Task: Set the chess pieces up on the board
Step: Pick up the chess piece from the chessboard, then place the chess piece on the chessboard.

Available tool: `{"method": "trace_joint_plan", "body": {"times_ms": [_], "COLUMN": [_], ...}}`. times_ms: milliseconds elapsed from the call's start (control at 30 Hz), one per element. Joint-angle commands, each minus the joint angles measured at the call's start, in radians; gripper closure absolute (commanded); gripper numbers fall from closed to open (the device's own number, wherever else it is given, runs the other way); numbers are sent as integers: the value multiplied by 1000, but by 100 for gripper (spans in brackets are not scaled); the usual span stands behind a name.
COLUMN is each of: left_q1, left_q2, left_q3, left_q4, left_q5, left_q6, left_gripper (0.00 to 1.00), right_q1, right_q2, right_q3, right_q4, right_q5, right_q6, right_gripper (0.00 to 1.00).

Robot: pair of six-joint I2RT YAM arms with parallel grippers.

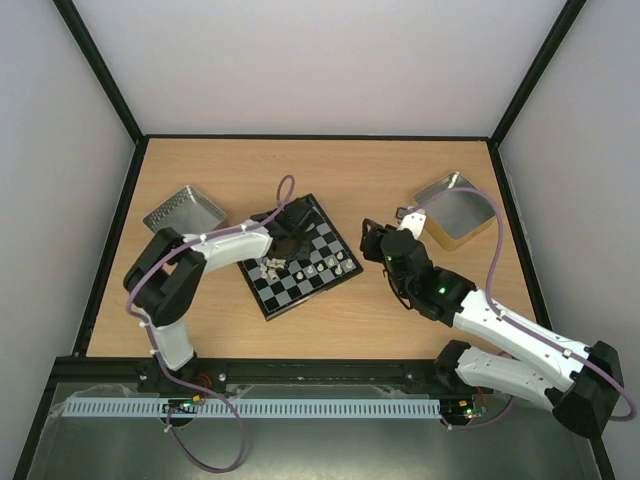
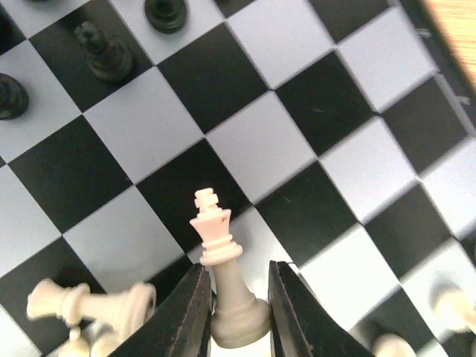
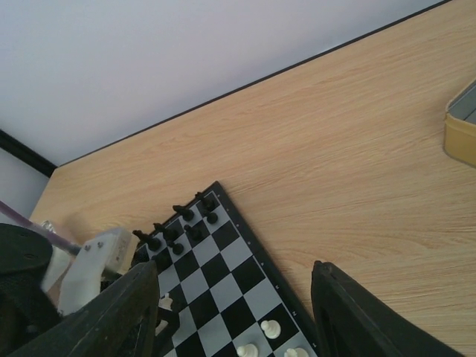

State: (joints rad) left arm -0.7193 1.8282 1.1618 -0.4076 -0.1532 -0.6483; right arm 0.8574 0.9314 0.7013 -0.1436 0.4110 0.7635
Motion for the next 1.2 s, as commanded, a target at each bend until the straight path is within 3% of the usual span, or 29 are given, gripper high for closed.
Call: {"method": "trace_joint_plan", "body": {"times_ms": [0, 233, 500, 767, 900, 1067, 1167], "left_q1": [-8, -5, 1, 28, 31, 49, 52], "left_q2": [-151, -360, -539, -593, -611, -622, -620], "left_q3": [-59, -208, -206, -150, -141, -143, -141], "left_q4": [67, 263, 391, 312, 289, 276, 277], "left_q5": [93, 312, 550, 753, 831, 857, 863], "left_q6": [112, 255, 470, 655, 715, 749, 755], "left_gripper": [87, 87, 87, 87, 88, 88, 88], "right_q1": [-5, -104, -261, -266, -267, -267, -267], "right_q2": [22, 90, 163, 153, 146, 104, 102], "right_q3": [17, 95, 179, 241, 253, 234, 224], "right_q4": [46, 74, 203, 185, 86, 4, 1], "right_q5": [-95, -547, -980, -1093, -1101, -1095, -1131], "right_q6": [-55, -111, 59, 73, 30, -9, -4], "right_gripper": [43, 36, 30, 34, 38, 42, 49]}}
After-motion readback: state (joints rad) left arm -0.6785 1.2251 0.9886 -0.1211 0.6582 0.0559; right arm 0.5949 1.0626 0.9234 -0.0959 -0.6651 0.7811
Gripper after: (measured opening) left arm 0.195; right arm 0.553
